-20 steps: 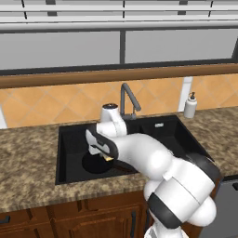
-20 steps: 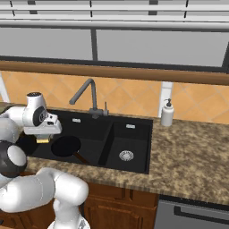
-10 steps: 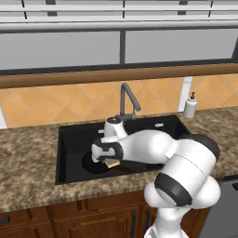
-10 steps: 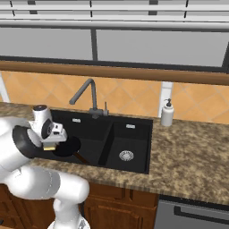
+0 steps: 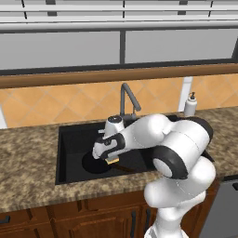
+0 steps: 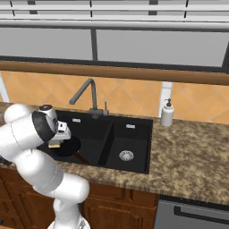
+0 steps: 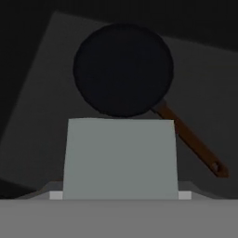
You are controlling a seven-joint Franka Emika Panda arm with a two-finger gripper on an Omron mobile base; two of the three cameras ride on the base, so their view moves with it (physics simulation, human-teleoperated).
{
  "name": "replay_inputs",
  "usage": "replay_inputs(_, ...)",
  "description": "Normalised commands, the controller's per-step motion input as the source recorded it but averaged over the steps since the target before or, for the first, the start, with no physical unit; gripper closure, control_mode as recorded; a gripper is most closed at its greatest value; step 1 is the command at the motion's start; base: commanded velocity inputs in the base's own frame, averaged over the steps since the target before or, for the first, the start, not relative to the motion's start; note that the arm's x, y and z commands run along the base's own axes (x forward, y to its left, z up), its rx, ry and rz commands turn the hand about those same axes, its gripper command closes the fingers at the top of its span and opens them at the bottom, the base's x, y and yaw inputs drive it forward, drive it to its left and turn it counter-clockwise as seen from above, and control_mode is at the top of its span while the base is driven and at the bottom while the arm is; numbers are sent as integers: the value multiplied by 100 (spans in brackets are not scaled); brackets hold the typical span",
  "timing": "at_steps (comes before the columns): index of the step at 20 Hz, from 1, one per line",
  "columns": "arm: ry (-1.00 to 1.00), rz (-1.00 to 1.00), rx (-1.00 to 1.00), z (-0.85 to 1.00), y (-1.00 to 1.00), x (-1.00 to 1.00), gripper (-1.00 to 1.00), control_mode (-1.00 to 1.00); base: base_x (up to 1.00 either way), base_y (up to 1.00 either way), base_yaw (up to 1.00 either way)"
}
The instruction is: Pick the pan and sponge and place them into the sink. Then turn on the water.
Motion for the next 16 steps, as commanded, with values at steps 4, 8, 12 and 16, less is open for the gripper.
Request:
replay_inputs(4, 0, 0, 0, -23, 0, 38, 100, -100, 0, 0, 0)
replay_inputs(8, 0, 0, 0, -29, 0, 35, 100, -100, 0, 0, 0)
replay_inputs(12, 0, 0, -2, -38, 8, 30, 100, -100, 0, 0, 0)
replay_inputs(16, -1, 0, -8, -50, 24, 26, 100, -100, 0, 0, 0)
